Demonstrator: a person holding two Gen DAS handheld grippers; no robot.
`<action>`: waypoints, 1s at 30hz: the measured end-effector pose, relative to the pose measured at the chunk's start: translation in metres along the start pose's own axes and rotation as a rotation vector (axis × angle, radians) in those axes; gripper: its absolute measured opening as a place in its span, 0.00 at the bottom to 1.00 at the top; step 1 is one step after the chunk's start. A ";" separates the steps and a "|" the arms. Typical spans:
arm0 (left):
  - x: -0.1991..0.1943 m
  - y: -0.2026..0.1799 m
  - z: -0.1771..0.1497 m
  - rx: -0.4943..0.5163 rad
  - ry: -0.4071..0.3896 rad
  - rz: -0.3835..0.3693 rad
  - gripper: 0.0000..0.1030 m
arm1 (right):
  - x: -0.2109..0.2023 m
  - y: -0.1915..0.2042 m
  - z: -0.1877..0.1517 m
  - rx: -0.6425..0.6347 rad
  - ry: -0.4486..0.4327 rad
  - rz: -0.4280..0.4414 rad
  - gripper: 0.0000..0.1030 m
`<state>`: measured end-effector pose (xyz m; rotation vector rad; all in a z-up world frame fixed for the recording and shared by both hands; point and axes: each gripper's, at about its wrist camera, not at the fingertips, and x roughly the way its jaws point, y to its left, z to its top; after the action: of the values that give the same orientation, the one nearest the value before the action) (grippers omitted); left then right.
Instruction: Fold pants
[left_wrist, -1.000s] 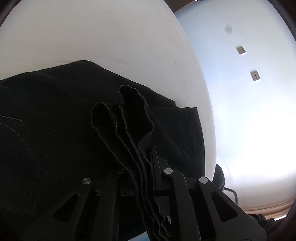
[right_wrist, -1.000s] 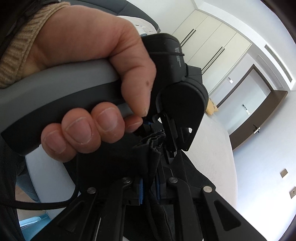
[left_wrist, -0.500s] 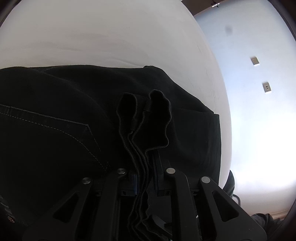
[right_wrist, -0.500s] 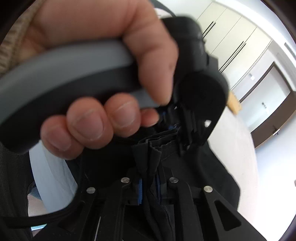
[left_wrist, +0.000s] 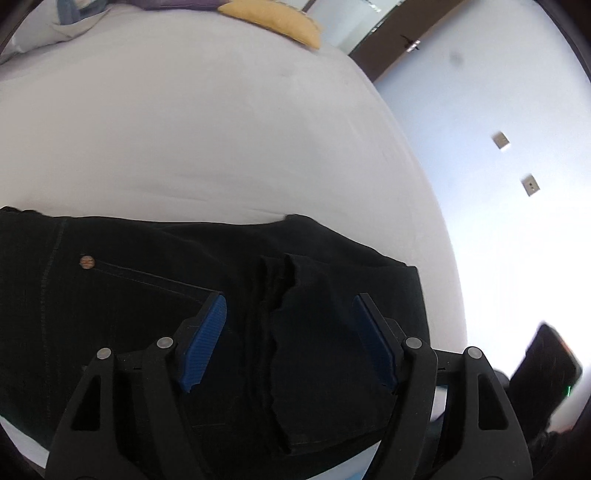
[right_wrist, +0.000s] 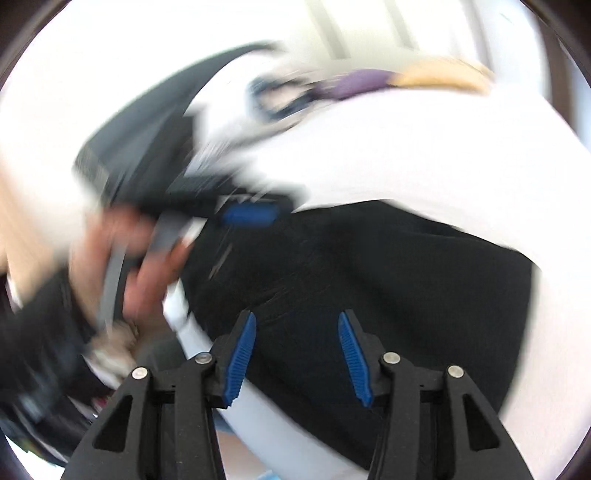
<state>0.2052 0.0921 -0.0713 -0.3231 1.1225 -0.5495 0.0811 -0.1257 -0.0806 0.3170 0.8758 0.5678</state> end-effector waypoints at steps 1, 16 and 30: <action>0.007 -0.010 -0.005 0.026 0.009 -0.010 0.68 | -0.010 -0.030 0.005 0.094 -0.014 0.028 0.49; 0.031 -0.036 -0.097 0.176 0.112 0.182 0.67 | 0.031 -0.194 0.025 0.551 -0.028 0.303 0.48; -0.017 -0.003 -0.146 0.104 0.051 0.171 0.67 | 0.008 -0.088 -0.068 0.333 0.208 0.377 0.48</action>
<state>0.0657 0.1028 -0.1164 -0.1222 1.1539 -0.4650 0.0613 -0.1900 -0.1697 0.7460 1.1236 0.8146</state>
